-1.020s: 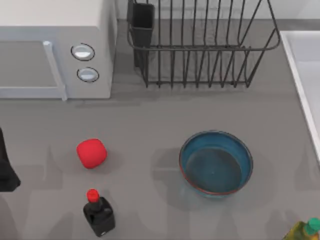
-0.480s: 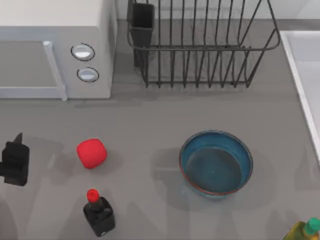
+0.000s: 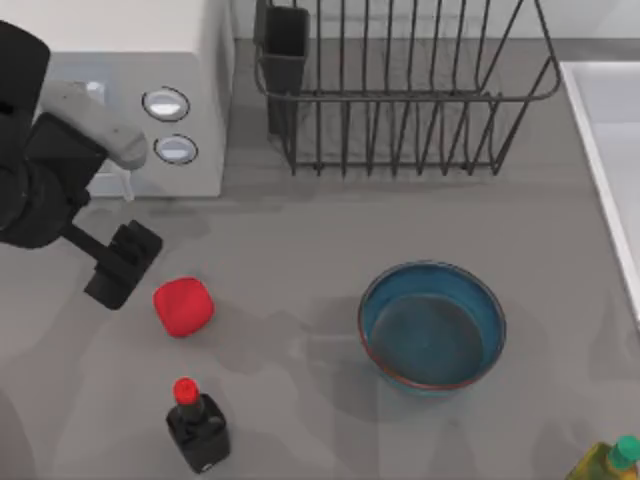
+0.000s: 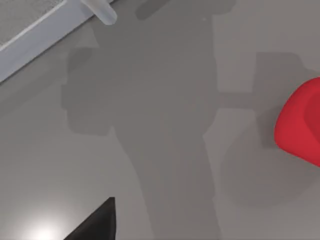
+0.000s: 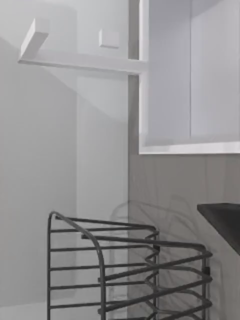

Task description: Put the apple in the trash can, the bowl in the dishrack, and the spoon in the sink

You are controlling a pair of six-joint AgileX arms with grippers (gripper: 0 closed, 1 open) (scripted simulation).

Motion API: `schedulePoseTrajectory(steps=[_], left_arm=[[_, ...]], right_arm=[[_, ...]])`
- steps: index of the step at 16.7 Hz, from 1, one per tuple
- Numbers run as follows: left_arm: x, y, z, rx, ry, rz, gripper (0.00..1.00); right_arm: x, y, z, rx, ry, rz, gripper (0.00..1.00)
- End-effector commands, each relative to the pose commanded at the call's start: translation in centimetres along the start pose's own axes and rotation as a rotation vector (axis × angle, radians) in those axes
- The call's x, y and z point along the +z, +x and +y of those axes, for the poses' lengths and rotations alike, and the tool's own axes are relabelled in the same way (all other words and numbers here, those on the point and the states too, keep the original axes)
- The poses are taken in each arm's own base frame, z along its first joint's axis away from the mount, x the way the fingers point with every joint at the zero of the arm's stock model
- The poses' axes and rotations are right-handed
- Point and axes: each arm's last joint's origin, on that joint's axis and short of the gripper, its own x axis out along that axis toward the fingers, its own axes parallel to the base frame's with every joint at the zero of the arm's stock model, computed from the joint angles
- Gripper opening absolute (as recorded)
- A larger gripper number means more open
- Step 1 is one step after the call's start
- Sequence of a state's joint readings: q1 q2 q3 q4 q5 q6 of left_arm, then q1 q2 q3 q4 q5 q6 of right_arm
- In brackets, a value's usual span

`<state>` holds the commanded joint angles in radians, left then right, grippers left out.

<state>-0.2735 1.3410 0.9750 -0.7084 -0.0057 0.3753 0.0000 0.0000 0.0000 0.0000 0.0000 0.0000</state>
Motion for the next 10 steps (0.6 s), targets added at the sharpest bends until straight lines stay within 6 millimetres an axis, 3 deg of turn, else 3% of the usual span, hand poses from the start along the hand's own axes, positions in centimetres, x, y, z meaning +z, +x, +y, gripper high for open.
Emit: schedulePoseTrajectory(steps=[5,10], left_arm=[[5.0,6.0,-1.4,-0.165,0.208,0.263,1.00],[6.5,9.6,-2.9,-0.249,0.324,0.415,1.00]], right_arm=[[0.0,0.0,0.0,0.000,0.000,0.000,1.00],[0.0,0.0,0.0,0.000,0.000,0.000,1.00]])
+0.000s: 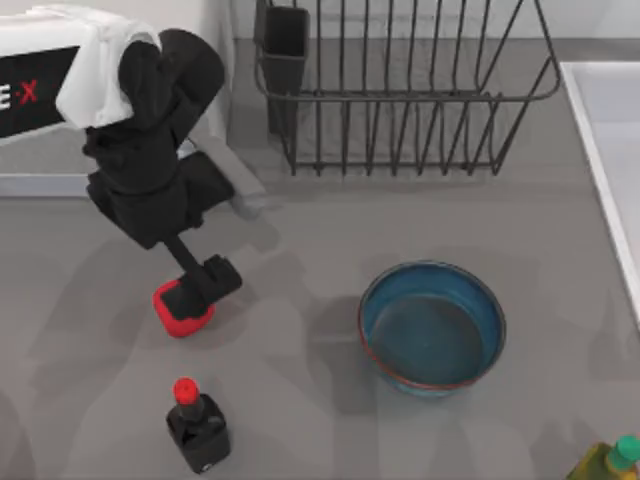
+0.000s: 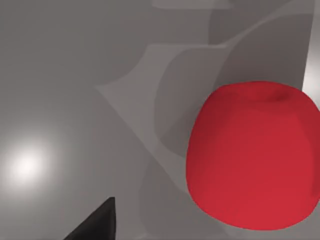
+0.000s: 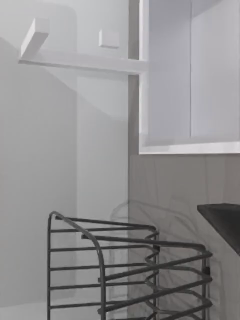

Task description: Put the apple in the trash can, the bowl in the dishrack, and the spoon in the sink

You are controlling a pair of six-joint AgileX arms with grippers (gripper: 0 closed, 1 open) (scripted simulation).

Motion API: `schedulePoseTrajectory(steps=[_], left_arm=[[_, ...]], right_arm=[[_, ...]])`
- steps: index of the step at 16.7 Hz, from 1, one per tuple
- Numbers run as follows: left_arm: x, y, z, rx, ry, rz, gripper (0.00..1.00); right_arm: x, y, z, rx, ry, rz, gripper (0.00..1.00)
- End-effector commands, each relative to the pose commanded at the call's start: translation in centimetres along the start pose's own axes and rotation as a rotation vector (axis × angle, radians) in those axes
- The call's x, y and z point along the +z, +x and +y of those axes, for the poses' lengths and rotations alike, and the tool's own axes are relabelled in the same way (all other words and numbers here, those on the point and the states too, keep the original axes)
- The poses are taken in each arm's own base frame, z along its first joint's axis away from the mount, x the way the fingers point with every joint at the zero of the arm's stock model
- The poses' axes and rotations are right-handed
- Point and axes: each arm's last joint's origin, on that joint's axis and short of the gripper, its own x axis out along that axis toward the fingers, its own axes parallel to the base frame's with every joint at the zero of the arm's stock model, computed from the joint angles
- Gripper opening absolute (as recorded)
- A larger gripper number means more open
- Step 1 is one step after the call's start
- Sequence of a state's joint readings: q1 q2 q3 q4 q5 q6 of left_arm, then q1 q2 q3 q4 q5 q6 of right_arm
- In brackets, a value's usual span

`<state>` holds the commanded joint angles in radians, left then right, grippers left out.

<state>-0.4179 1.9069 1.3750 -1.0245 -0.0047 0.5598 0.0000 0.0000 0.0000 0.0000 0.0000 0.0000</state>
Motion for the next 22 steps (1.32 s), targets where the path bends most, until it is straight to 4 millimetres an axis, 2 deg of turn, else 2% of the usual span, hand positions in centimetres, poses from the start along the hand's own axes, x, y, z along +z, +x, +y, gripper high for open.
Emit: schedulePoseTrajectory(steps=[6,8,12,14,18,22], left_arm=[[0.0,0.3,0.1,-0.003,0.000,0.006,1.00],[0.1,1.4,0.0,-0.006,0.004,0.010,1.00],[0.2,5.5,0.1,0.002,0.004,-0.002,1.00],[0.1,6.9,0.0,-0.002,0.004,0.005,1.00],[0.1,7.1,0.0,-0.004,0.004,0.007,1.00],[0.1,7.1,0.0,-0.004,0.004,0.007,0.70]], right_arm=[[0.0,0.0,0.0,0.000,0.000,0.000,1.00],[0.0,0.0,0.0,0.000,0.000,0.000,1.00],[0.0,0.0,0.0,0.000,0.000,0.000,1.00],[0.0,0.0,0.0,0.000,0.000,0.000,1.00],[0.0,0.0,0.0,0.000,0.000,0.000,1.00],[0.0,0.0,0.0,0.000,0.000,0.000,1.00]])
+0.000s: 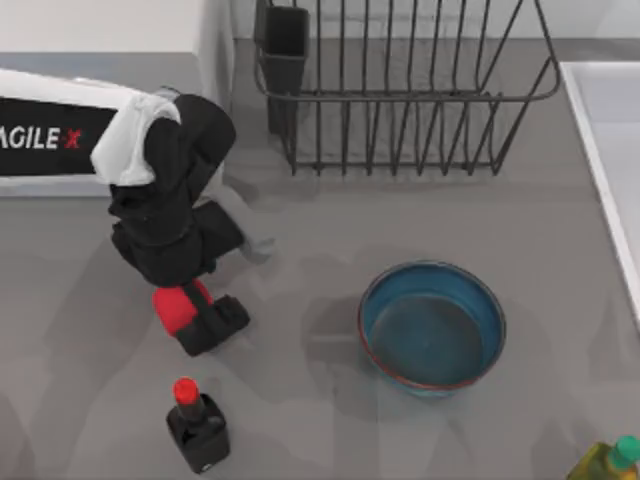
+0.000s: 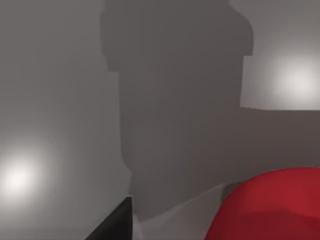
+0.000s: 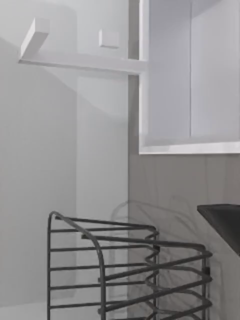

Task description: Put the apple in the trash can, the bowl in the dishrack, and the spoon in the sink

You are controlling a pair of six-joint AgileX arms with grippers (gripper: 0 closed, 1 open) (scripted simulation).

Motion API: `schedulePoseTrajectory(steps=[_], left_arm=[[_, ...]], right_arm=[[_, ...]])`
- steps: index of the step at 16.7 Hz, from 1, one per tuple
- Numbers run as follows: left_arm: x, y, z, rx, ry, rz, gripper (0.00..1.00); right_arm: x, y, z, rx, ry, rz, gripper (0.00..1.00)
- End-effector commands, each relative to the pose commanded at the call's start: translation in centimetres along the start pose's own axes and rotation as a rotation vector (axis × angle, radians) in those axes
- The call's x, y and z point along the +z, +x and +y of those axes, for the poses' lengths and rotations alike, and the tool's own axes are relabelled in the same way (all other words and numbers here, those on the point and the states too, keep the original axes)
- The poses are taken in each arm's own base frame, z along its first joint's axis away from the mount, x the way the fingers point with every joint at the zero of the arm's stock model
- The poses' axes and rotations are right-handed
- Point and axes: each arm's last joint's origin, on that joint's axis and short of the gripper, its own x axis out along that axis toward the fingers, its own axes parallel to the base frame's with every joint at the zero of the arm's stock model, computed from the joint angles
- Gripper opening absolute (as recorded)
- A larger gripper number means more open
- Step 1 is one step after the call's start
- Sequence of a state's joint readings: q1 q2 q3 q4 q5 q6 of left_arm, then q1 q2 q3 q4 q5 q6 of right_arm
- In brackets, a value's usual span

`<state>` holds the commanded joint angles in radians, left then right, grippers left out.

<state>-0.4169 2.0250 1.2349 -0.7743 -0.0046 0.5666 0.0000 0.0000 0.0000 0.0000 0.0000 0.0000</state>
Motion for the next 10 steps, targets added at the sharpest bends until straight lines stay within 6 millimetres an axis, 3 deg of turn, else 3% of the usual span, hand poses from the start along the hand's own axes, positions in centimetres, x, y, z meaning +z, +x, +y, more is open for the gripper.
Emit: schedulePoseTrajectory(steps=[9,10], left_arm=[[0.00,0.00,0.00,0.000,0.000,0.000,0.02],[0.00,0.00,0.00,0.000,0.000,0.000,0.00]], right_arm=[[0.00,0.00,0.00,0.000,0.000,0.000,1.00],[0.00,0.00,0.00,0.000,0.000,0.000,1.00]])
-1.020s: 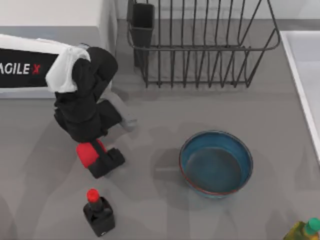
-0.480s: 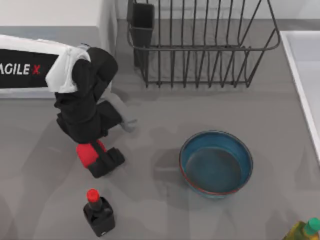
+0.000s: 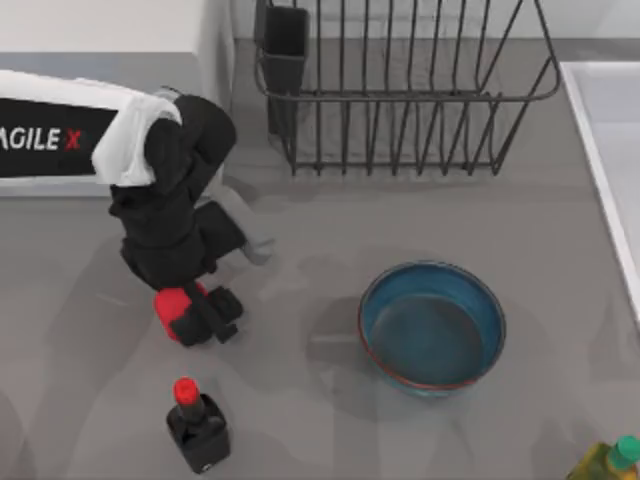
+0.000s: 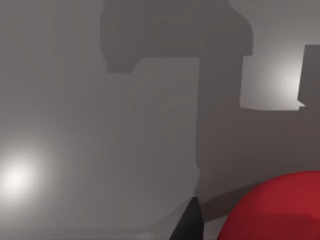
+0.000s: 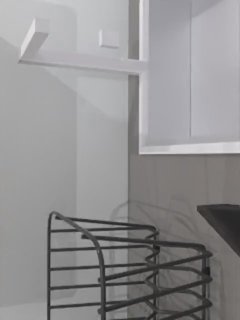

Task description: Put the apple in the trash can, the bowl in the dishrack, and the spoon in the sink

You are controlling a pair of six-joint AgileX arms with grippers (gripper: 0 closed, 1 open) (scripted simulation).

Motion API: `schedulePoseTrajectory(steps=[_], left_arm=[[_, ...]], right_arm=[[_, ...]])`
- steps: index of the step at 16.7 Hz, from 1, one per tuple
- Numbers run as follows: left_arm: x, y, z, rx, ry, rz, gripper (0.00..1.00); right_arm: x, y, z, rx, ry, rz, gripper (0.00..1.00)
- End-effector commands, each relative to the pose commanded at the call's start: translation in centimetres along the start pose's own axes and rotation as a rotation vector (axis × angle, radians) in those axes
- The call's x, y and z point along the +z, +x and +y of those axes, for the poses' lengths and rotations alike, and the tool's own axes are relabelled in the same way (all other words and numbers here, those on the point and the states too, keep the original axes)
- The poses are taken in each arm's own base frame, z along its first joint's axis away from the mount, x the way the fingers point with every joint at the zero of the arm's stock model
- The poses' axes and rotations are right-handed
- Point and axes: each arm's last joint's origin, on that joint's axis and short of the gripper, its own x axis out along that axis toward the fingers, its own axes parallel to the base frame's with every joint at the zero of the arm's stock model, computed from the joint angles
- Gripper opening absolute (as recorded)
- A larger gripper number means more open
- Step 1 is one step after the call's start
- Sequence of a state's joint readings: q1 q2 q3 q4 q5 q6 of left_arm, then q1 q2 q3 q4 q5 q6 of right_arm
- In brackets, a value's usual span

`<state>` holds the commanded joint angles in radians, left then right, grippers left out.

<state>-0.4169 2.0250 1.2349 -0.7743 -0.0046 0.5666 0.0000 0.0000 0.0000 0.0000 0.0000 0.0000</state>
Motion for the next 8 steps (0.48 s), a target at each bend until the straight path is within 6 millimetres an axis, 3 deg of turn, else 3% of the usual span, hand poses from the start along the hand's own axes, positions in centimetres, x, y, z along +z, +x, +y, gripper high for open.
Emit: schedulePoseTrajectory(steps=[7,8], left_arm=[[0.00,0.00,0.00,0.000,0.000,0.000,0.00],[-0.02,-0.76,-0.14,-0.009,-0.008,-0.016,0.00]], right_arm=[[0.00,0.00,0.00,0.000,0.000,0.000,1.00],[0.00,0.00,0.00,0.000,0.000,0.000,1.00]])
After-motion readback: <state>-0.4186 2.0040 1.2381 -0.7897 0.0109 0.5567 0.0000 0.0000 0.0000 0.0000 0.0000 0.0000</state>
